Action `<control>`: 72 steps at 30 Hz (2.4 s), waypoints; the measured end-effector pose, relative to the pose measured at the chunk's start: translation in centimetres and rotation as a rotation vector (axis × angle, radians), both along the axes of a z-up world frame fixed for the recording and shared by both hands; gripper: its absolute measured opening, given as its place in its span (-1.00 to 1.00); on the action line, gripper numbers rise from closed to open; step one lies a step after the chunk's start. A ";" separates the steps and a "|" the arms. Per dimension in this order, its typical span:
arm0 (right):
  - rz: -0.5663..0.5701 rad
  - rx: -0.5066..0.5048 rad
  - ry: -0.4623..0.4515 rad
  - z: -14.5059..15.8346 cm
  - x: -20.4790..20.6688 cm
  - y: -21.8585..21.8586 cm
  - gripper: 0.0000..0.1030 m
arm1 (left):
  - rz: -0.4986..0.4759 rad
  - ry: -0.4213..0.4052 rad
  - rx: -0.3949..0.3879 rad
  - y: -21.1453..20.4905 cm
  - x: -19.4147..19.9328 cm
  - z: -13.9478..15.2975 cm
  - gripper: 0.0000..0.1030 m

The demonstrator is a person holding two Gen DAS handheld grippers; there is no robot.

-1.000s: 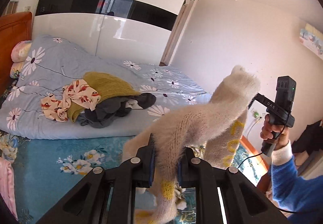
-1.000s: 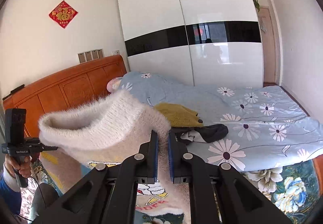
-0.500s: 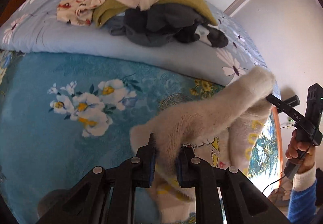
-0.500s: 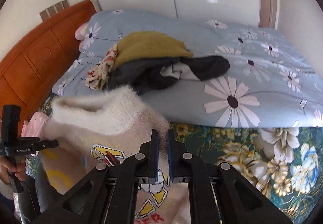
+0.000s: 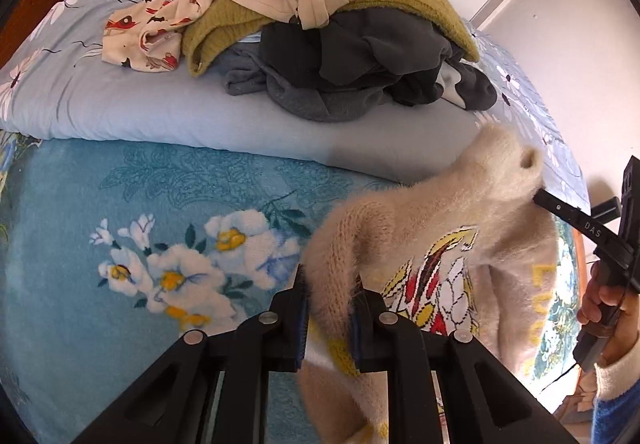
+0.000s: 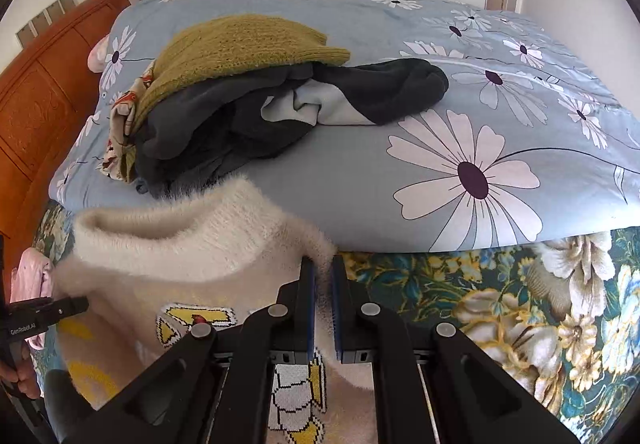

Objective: Fold clothes

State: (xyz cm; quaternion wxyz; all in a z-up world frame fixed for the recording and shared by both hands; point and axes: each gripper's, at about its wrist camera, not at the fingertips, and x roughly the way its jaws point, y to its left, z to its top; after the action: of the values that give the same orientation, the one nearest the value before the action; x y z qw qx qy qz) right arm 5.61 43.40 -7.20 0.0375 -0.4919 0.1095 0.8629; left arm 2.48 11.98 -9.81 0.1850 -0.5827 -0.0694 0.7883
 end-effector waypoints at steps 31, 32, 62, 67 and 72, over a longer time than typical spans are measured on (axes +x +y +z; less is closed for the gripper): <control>0.085 -0.114 -0.124 -6.1 12.2 -7.8 -0.39 | 0.162 -0.196 0.316 -1.4 7.3 -5.8 0.22; 0.087 -0.104 -0.128 -6.0 12.7 -7.6 -0.39 | 0.138 -0.201 0.323 -1.0 7.6 -5.6 0.22; 0.314 -0.198 -0.046 -3.5 13.8 -14.7 -0.06 | 0.177 -0.396 0.537 -1.3 8.9 -6.3 0.22; 0.211 -0.191 -0.062 -3.4 14.3 -11.5 -0.06 | 0.097 -0.433 0.556 -0.6 10.5 -5.9 0.22; 0.115 -0.180 -0.079 -3.1 15.2 -8.3 -0.06 | 0.014 -0.365 0.433 1.2 10.7 -5.6 0.16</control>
State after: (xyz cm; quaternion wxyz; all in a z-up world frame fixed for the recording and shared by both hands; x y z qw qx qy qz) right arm 20.82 35.14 -10.34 -0.0523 -0.5325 0.1566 0.8302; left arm 13.23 13.21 -15.44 0.2840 -0.6615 -0.2725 0.6384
